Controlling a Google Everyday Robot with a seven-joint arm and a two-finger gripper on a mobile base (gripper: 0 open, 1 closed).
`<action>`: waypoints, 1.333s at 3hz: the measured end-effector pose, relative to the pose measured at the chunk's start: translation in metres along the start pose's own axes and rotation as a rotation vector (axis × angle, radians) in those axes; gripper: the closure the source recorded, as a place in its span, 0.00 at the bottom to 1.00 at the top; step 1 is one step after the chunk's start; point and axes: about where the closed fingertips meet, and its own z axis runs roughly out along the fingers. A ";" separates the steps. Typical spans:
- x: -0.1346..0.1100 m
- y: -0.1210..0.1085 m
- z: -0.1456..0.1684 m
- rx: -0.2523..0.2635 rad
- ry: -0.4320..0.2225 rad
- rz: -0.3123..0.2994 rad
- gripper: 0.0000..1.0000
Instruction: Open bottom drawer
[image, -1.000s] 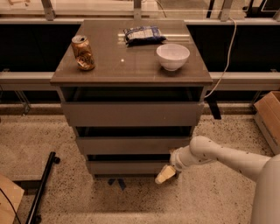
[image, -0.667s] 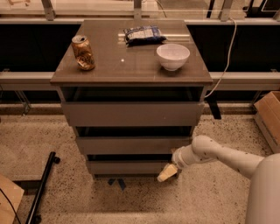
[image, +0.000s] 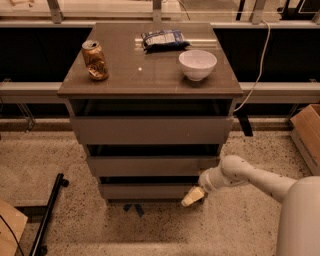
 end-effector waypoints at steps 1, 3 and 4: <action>0.017 0.006 0.020 -0.024 0.028 0.049 0.00; 0.047 -0.009 0.066 -0.062 0.007 0.123 0.00; 0.047 -0.032 0.079 -0.048 -0.038 0.128 0.00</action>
Offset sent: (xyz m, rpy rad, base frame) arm -0.0093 -0.0020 -0.0995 0.0459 0.1631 -0.0765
